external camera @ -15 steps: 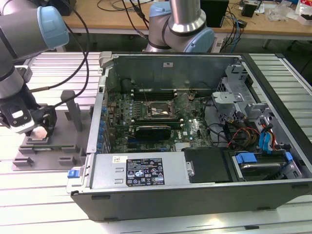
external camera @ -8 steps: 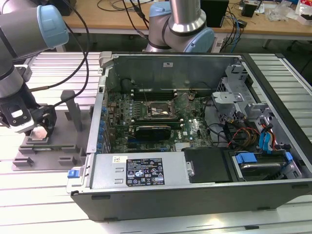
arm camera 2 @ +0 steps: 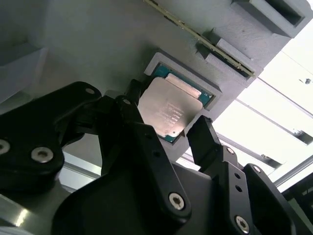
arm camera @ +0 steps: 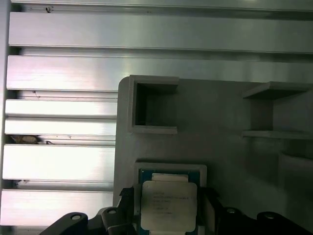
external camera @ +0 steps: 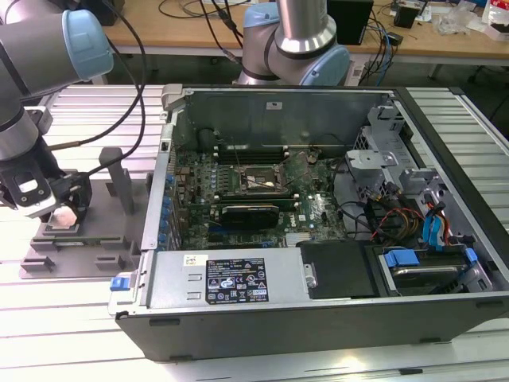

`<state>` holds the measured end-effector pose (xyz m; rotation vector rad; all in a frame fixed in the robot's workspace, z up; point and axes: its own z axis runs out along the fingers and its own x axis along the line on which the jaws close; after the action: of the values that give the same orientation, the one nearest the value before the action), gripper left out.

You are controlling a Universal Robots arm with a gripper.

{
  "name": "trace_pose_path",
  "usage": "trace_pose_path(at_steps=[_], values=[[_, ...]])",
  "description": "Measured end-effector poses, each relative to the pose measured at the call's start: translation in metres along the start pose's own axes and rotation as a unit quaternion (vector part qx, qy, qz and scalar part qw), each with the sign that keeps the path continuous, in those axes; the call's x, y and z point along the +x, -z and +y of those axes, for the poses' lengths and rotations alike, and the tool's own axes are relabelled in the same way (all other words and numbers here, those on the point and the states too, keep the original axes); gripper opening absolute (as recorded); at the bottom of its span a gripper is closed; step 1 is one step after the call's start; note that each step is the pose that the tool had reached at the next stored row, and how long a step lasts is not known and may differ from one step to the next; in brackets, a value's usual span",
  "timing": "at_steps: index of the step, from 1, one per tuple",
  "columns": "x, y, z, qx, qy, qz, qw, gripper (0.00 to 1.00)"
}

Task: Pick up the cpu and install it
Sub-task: 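Pick up the cpu and move it towards the insertion slot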

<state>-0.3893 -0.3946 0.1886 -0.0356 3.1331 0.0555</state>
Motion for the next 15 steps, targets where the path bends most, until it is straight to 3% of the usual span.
trace_pose_path(at_steps=[3,6,15], values=[[-0.0007,-0.0003,-0.0005,0.0023,0.000,0.0005,1.0000,0.65],[-0.0024,-0.0010,-0.0004,0.0146,0.000,0.0021,0.9999,0.65],[-0.0032,-0.0007,0.0033,0.0163,0.000,0.0021,0.9999,0.65]])
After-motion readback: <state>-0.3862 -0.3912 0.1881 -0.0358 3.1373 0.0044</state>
